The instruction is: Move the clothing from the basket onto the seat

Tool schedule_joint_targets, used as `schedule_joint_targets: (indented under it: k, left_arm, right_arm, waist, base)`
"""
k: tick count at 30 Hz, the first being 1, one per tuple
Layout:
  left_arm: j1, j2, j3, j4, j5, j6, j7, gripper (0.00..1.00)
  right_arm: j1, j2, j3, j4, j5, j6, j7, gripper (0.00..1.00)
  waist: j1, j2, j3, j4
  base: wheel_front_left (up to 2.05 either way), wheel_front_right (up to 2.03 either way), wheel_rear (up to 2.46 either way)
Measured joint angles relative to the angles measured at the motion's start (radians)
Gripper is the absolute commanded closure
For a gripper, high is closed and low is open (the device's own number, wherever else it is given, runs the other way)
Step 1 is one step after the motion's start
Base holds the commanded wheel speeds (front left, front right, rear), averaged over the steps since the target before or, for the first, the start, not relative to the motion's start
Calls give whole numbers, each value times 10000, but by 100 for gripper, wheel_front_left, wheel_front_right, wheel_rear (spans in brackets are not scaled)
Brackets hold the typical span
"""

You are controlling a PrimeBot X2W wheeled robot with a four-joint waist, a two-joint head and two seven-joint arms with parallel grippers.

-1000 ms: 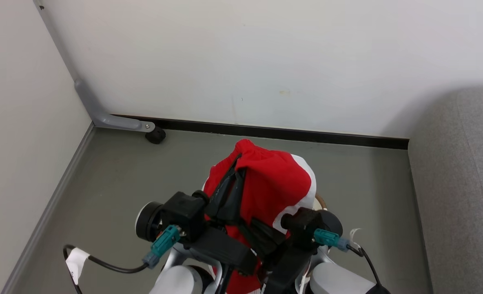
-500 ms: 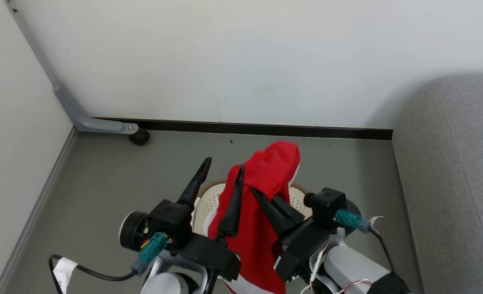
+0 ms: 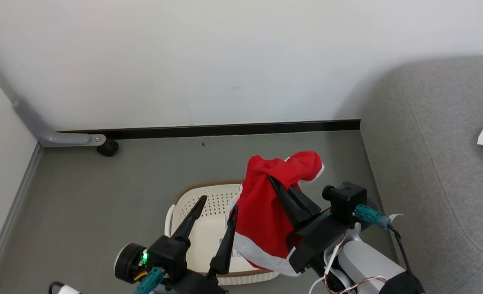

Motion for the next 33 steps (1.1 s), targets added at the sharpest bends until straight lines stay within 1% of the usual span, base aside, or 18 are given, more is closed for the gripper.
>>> schedule_joint_targets:
  k: [10,17,19,23,31,33]
  left_arm:
    - [145,4,-31,-2,6,-33,-472,0]
    - [163,27,-59,-6,33,-117,-660,0]
    - [181,27,-73,-15,46,-119,-717,0]
    - [213,21,-119,-23,71,-201,-765,0]
    - [212,-65,-370,-102,140,-213,-846,0]
    - [208,-111,-472,-127,190,-297,-846,0]
  right_arm:
    - [286,-353,-570,-443,-359,23,0,100]
    - [447,-790,-1106,-765,-623,8,0,100]
    - [486,-880,-1277,-917,-683,-54,0,100]
    - [611,-1053,-1636,-1058,-729,-79,0,100]
    - [821,-1333,-2180,-1505,-899,-161,0,100]
    - [897,-1388,-2393,-1597,-890,-161,0,100]
  waist:
    - [0,0,126,-903]
    - [0,0,198,-1657]
    - [0,0,216,-1877]
    - [0,0,250,-2320]
    - [0,0,358,-3111]
    - [-1,0,423,-3256]
  base:
    - [0,0,0]
    - [0,0,0]
    - [0,0,0]
    - [0,0,0]
    - [0,0,0]
    - [0,0,0]
